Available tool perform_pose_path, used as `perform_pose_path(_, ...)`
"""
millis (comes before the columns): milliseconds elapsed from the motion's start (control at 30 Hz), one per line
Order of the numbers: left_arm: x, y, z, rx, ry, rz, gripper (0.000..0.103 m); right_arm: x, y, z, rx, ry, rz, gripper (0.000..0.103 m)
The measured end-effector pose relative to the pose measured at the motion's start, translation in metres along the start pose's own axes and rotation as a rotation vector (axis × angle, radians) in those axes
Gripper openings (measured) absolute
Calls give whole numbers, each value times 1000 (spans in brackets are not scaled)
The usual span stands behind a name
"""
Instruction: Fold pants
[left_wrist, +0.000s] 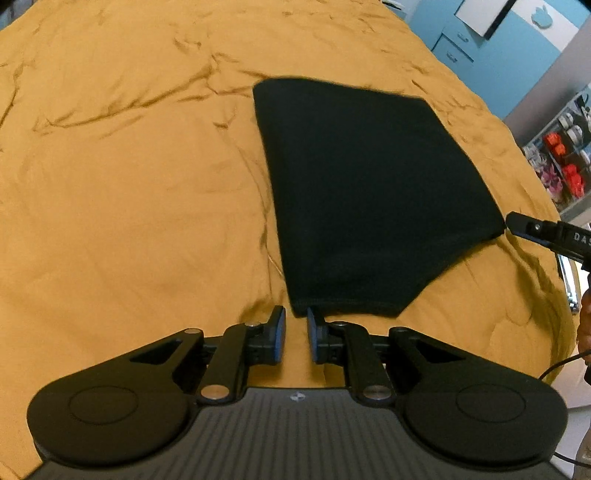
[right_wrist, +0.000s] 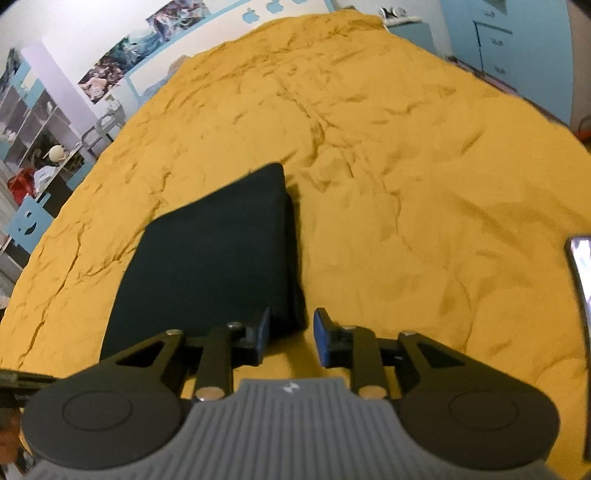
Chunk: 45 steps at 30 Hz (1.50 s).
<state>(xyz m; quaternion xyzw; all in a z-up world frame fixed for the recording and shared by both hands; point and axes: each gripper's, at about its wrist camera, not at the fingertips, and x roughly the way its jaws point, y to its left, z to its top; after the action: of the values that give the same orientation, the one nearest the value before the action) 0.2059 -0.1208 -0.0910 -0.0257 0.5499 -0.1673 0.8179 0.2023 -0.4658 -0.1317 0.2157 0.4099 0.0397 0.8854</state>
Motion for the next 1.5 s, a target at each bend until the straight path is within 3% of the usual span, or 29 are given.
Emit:
perform_pose_path(67, -8, 4, 4, -23, -44, -26, 26, -1, 0, 6, -2, -10, 19, 39)
perform_pose_path(200, -17, 16, 18, -85, -195, -94, 57, 6, 1, 19, 5, -21, 63, 43)
perform_pose_path(267, -10, 24, 27, -121, -248, -135, 58, 14, 1, 26, 11, -26, 91, 52)
perform_pose_path(400, 20, 42, 43, -204, -302, -195, 58, 40, -8, 41, 106, 1, 142, 56)
perform_pose_path(567, 62, 61, 59, -325, -232, -313, 58, 77, -25, 48, 221, 51, 177, 55)
perform_pose_path(833, 101, 87, 66, -467, -180, -439, 58, 124, -50, 46, 383, 83, 290, 47)
perform_pose_path(1000, 119, 99, 70, -547, -163, -493, 48, 137, -55, 46, 423, 90, 334, 36)
perform_pose_path(1267, 109, 94, 72, -566, -182, -478, 22, 130, -48, 50, 402, 62, 339, 22)
perform_pose_path(1500, 68, 73, 78, -470, -263, -425, 19, 97, -26, 62, 353, 13, 339, 18)
